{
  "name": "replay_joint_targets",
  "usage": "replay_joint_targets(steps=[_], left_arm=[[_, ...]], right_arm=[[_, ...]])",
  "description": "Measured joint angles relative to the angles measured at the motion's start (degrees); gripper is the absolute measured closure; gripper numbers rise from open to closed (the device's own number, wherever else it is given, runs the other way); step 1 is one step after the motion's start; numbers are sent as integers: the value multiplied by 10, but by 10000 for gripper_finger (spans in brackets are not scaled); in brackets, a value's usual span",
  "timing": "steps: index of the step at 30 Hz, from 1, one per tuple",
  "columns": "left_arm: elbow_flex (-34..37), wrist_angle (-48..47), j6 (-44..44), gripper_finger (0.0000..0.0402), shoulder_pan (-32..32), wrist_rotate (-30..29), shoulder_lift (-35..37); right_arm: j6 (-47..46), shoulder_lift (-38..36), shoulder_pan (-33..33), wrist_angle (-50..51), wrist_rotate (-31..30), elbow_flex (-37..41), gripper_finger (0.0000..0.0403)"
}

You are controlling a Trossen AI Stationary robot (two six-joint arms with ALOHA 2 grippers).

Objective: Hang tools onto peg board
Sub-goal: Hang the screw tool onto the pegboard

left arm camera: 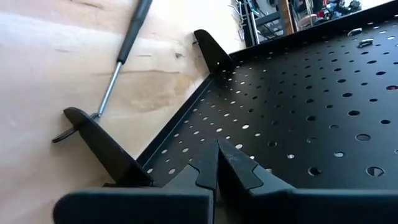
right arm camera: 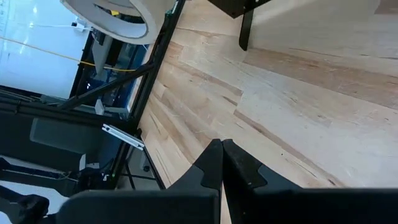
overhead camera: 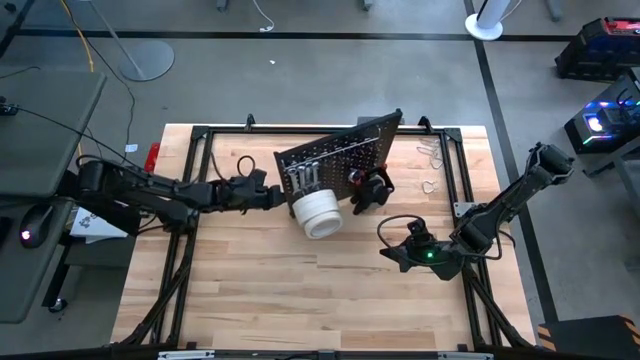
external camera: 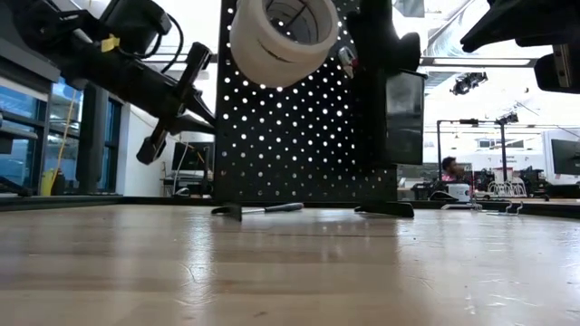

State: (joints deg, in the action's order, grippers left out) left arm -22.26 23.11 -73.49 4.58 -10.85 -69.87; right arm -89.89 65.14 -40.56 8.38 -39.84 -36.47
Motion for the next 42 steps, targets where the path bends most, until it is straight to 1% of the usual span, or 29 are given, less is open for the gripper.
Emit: replay_joint_targets(steps=[6,16,20,25,27,30,32,36,39,42], left_arm=[[0,10,-31,401,-37,-36,0],[-3,11,-89,401,-98,-113,-1],[-18,9,-101,401,-117,-131,-12],[-51,13,-104,401,-146,-134,-48],[-59,13,-99,401,-151,-150,-57],[-59,13,-73,401,-126,-180,-54],[-57,6,-53,401,-98,-179,-48],[-57,4,7,401,-31,-125,-44],[-57,-10,53,401,32,-91,-45],[-57,-31,98,401,103,-33,-45]], right_arm=[[4,0,0,0,0,0,403],[4,0,0,0,0,0,403],[4,0,0,0,0,0,403],[2,0,0,0,0,0,403],[-2,0,0,0,0,0,403],[-16,0,0,0,0,0,403],[-26,0,0,-1,1,0,403],[-31,0,4,-6,7,0,403],[-50,0,5,-6,9,0,403],[-66,0,9,-6,11,0,403]])
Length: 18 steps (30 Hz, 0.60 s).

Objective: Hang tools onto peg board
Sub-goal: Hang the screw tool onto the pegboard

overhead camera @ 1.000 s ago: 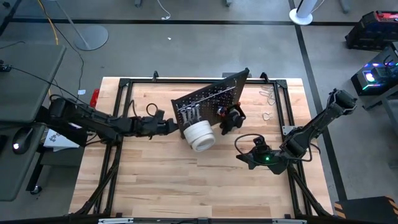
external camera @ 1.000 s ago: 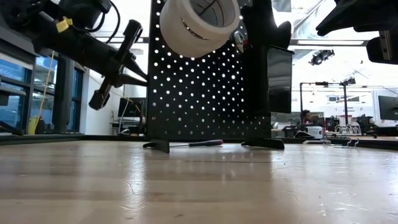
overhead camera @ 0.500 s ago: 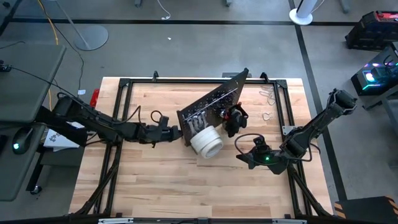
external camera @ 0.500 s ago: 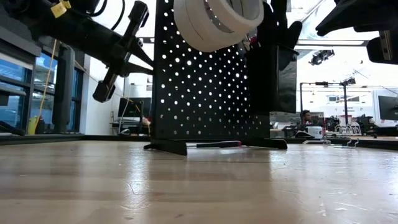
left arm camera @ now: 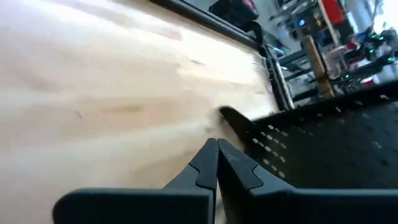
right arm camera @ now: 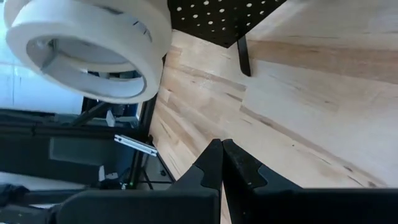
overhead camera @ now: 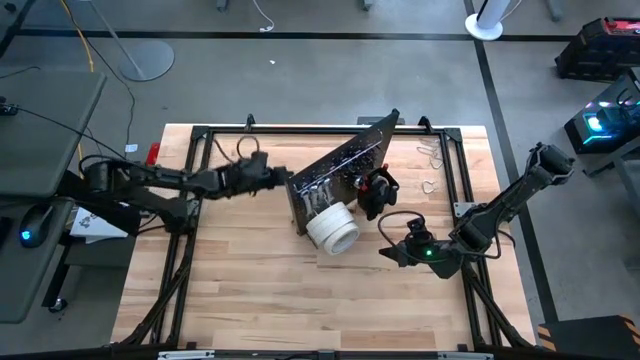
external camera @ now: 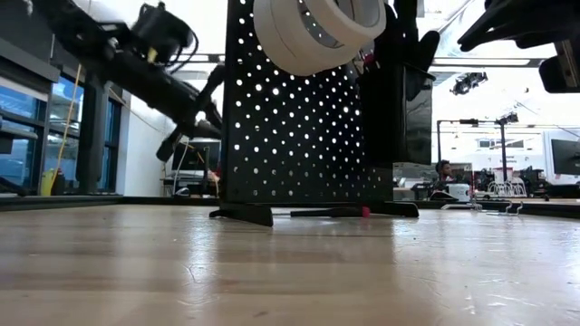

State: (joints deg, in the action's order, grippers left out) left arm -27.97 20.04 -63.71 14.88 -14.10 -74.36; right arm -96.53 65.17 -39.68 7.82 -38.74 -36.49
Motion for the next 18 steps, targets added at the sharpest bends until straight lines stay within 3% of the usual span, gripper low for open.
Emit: replay_joint_targets(steps=[4,8,15,18], left_arm=[[-1,5,58,401,85,111,-25],[-3,6,103,401,127,206,-64],[1,-13,133,401,110,224,-101],[1,-46,130,401,84,224,-109]], right_arm=[[-25,0,12,2,5,0,403],[-40,0,35,3,41,0,403],[-10,2,72,25,32,0,403],[-24,15,80,60,55,4,403]])
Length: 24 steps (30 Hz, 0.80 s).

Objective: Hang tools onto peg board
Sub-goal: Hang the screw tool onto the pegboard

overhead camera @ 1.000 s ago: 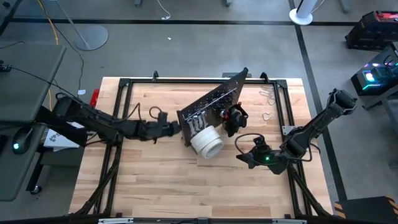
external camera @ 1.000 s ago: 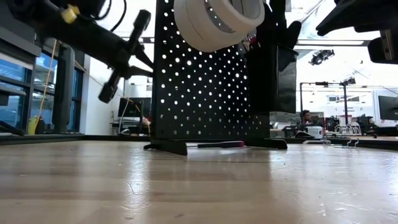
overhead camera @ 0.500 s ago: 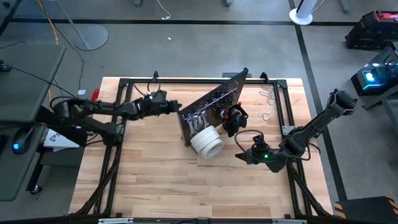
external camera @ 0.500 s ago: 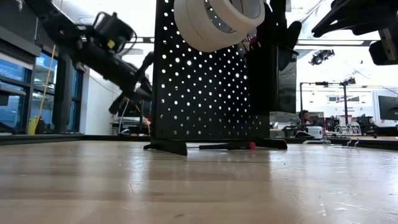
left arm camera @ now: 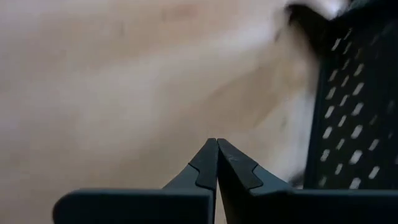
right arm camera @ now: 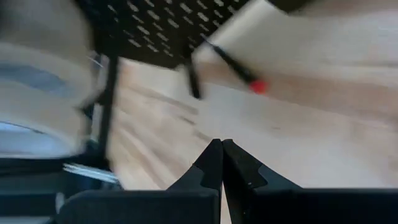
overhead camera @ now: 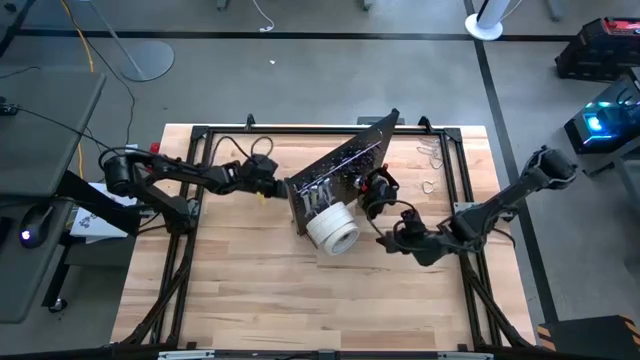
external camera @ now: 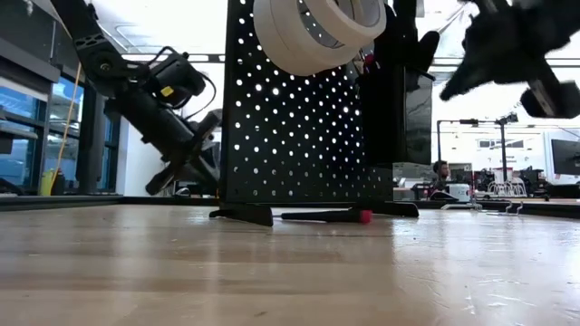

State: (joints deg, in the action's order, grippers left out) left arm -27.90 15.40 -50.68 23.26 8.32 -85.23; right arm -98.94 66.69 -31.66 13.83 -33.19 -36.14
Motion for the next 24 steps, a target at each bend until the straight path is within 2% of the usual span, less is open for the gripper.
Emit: replay_joint_targets(steps=[7,11,15,20,24], left_arm=[[0,-87,-19,401,-96,-14,1],[0,-127,-73,401,-174,-60,2],[0,-130,-148,402,-259,-115,2],[0,-126,-251,401,-348,-165,2],[0,-127,-312,402,-398,-175,1]], right_arm=[[9,77,-49,-73,76,31,403],[31,131,-84,-131,104,32,403],[101,182,-92,-203,122,30,403],[226,267,-69,-207,134,-40,403],[318,345,-44,-155,116,-130,403]])
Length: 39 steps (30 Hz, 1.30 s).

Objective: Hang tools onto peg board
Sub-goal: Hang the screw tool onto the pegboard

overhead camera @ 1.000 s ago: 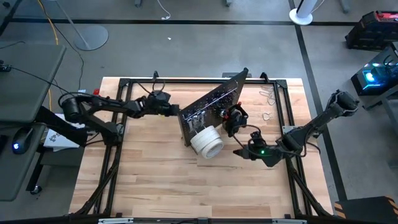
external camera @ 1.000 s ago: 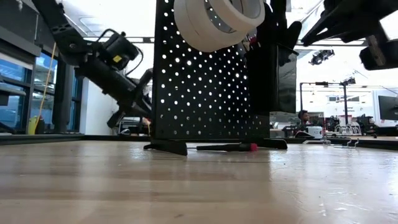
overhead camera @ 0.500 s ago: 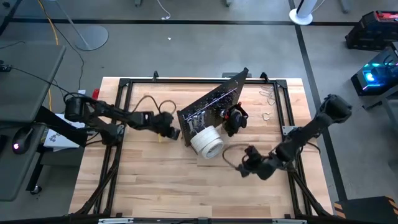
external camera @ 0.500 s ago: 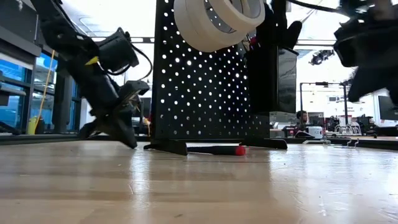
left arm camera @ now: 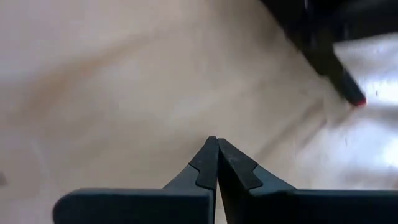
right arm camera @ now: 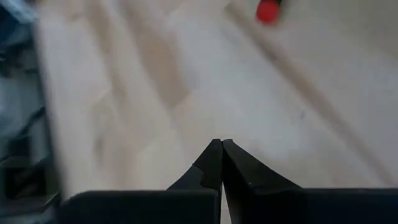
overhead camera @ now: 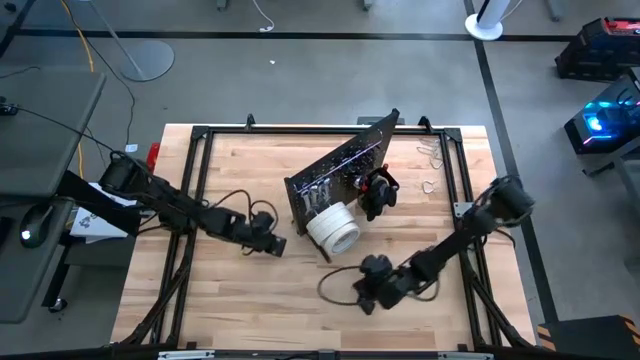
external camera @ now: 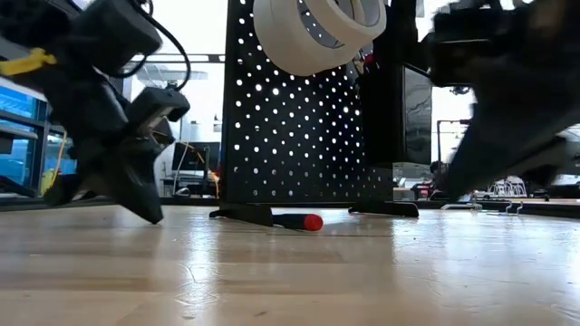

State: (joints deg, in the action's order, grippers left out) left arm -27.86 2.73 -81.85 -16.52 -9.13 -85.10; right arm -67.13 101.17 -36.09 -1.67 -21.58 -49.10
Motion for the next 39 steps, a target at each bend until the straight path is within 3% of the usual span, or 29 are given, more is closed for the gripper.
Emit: replay_joint_targets(steps=[8,13,20,25,33,39], left_arm=[[0,0,-66,401,-60,0,0],[0,0,-66,402,-73,9,0],[0,3,-66,401,-72,37,0],[0,5,-66,402,-76,46,0],[0,5,-55,402,-91,46,0],[1,7,-55,402,-98,46,0]], right_arm=[[0,119,26,222,-85,-185,402],[37,151,39,233,-88,-240,372],[-47,157,67,227,-144,-248,252],[-22,157,94,210,-138,-248,170],[15,163,137,206,-108,-248,151],[17,186,147,189,-46,-246,151]])
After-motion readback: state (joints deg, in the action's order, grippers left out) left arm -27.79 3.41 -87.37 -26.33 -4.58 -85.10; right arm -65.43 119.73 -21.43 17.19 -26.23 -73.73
